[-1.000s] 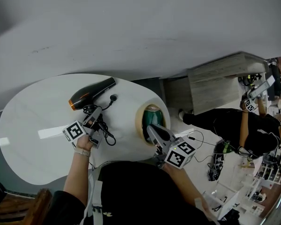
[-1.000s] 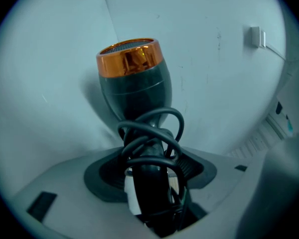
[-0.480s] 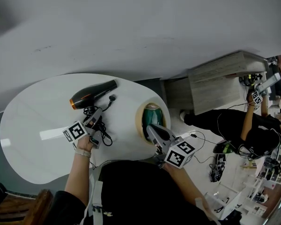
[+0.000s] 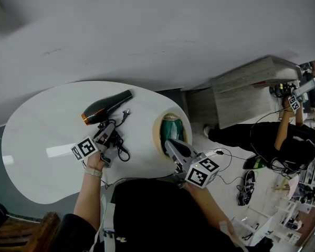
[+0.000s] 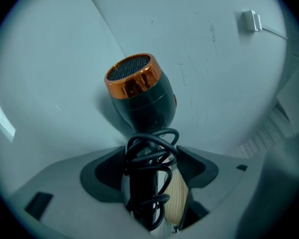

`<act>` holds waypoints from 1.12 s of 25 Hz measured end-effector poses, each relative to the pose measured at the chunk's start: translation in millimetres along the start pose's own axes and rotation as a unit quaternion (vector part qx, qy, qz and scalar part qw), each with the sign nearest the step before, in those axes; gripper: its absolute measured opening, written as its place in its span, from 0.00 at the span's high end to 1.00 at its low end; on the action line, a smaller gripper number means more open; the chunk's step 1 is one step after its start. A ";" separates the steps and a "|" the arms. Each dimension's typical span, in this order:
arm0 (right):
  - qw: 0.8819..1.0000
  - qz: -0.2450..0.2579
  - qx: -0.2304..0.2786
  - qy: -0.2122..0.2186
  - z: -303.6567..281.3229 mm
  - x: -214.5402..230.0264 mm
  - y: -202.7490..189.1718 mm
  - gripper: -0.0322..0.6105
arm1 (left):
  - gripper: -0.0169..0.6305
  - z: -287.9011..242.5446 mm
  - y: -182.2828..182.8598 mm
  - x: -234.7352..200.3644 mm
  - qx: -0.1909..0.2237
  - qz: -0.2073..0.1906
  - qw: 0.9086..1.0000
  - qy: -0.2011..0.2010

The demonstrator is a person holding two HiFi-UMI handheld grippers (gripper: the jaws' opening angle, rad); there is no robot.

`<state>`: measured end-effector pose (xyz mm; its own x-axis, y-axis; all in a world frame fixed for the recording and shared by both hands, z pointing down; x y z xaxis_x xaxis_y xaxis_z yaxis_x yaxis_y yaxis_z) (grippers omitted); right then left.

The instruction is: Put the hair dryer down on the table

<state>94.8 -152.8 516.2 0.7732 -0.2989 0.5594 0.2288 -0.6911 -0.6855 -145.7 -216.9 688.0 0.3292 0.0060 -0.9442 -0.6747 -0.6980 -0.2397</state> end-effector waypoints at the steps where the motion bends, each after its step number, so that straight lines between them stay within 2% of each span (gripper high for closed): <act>1: 1.000 0.001 0.000 0.001 1.2 -0.9 -0.4 0.91 | 0.50 1.2 -1.2 0.1 0.000 0.000 1.000 0.000; 17: 0.999 0.023 -0.009 0.026 14.7 -11.3 -15.8 0.91 | 0.50 33.4 -18.1 5.6 0.031 0.011 0.999 -0.006; 28: 0.998 0.034 -0.011 0.052 25.3 -28.5 -23.2 0.91 | 0.50 62.3 -34.3 27.5 0.054 0.022 0.998 -0.031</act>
<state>82.5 -111.6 504.4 0.7201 -0.4114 0.5588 0.1649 -0.6809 -0.7136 -154.5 -148.2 656.1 0.2584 0.0239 -0.9657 -0.7559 -0.6174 -0.2175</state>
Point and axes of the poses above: the fingertips, and each gripper's own axes: z backward along the fingers, x to its right, y out of its top, the point moved 2 cm from there along z, backward along the fingers, and after that the axes turned 5 degrees about -y, right-handed, at the moved point
